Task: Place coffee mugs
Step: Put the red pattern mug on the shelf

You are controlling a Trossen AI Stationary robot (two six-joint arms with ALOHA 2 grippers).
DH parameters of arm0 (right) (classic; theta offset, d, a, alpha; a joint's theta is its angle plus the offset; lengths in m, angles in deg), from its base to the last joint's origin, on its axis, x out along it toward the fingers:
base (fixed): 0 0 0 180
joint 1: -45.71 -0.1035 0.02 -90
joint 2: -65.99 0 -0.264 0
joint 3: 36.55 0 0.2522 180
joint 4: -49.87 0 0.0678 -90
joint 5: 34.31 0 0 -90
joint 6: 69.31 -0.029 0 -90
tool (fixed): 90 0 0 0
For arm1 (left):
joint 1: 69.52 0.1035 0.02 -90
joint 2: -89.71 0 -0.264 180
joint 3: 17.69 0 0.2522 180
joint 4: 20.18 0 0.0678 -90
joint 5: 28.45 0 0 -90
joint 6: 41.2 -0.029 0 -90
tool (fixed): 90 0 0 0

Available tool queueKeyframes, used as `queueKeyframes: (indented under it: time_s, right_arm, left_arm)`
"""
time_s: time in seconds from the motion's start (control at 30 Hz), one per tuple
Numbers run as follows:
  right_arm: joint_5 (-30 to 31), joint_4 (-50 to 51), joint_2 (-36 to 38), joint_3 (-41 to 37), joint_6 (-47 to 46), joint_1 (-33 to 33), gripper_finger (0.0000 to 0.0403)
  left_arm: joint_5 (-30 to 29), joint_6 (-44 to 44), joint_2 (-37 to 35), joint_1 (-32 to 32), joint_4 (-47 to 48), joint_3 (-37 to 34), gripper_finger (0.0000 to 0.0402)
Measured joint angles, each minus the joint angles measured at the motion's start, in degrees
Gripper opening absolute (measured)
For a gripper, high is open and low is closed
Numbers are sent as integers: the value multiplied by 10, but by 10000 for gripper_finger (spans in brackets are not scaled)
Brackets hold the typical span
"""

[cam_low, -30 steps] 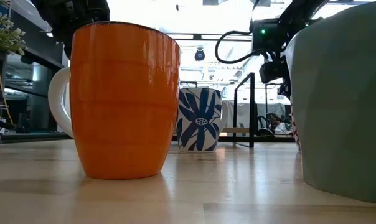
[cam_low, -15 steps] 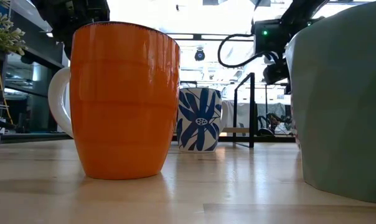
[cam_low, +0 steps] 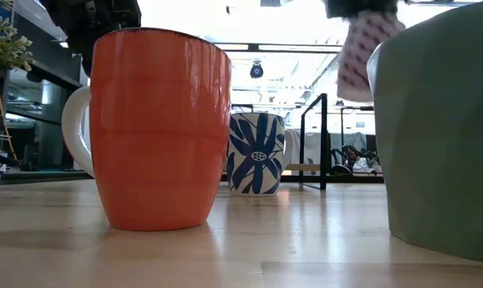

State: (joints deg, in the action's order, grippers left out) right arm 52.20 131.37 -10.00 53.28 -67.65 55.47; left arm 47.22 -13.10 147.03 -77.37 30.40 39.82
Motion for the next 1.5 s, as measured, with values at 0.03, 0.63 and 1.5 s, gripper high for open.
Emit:
queueKeyframes:
  time_s: [0.03,0.63,1.5]
  right_arm:
    - [0,-10,0,20,9,-2,1]
    - [34,-294,-221,315,130,75,0]
    - [39,-72,-421,400,97,180,0]
  left_arm:
    - [0,2,0,0,0,0,74]
    - [0,3,0,0,-4,0,74]
    - [0,-39,0,0,-6,0,74]
